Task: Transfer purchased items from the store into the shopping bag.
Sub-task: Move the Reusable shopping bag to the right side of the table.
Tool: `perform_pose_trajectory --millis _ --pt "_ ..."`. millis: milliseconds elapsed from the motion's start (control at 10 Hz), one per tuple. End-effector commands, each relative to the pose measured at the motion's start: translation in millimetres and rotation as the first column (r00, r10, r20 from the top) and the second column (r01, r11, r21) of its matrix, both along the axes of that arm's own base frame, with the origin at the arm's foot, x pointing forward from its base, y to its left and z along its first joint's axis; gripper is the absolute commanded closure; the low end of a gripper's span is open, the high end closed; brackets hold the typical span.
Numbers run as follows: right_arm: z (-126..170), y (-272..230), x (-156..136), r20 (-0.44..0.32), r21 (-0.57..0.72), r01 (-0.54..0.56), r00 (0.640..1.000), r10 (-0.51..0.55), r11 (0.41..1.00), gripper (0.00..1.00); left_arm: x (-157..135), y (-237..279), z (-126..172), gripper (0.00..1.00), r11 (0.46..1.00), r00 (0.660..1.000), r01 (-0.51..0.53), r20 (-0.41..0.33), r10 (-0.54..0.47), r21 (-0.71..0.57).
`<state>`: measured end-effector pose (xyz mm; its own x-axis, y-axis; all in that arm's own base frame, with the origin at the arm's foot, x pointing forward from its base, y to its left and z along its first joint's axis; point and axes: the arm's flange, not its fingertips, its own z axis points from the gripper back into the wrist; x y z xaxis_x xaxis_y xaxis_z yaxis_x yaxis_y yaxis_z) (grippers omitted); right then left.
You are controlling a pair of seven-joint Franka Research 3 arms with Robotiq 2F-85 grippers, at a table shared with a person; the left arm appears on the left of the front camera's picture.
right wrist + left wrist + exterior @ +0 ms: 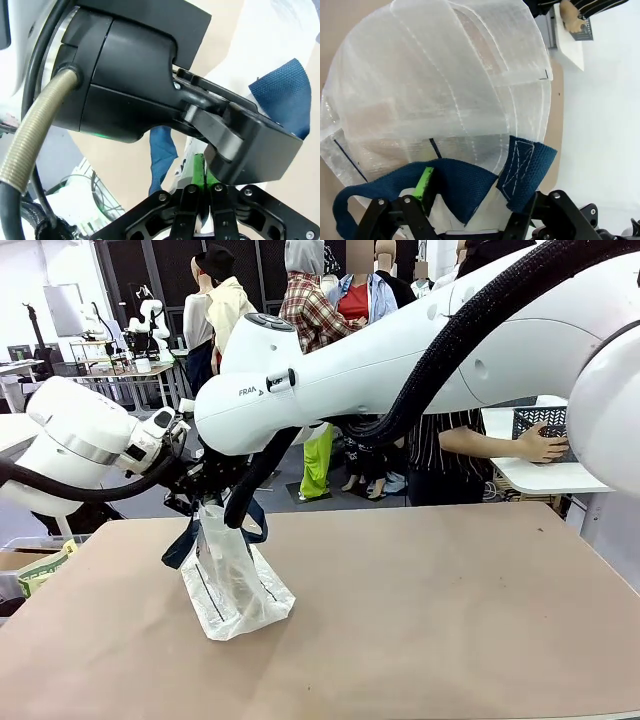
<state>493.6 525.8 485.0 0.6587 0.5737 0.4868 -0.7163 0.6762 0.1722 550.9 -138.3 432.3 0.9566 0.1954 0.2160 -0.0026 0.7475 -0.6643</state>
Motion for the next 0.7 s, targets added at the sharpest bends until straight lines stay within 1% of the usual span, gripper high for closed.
perform_pose_trajectory --millis 0,100,600 --pt "1.7 -1.2 -5.4 -0.002 0.019 -0.02 1.0 0.02 1.0 1.0 6.1 -6.0 -0.6 0.83 0.999 1.0 -0.014 -0.02 0.014 0.029" --pt "2.0 -1.3 -5.9 0.001 0.02 -0.021 1.0 0.021 1.0 1.0 6.2 -6.1 -1.0 1.0 0.999 1.0 -0.013 -0.024 0.014 0.031" --pt "2.4 -2.3 -6.5 -0.004 0.024 -0.016 1.0 0.016 1.0 1.0 5.7 -6.7 -1.4 1.0 0.999 0.999 -0.01 -0.037 0.012 0.039"
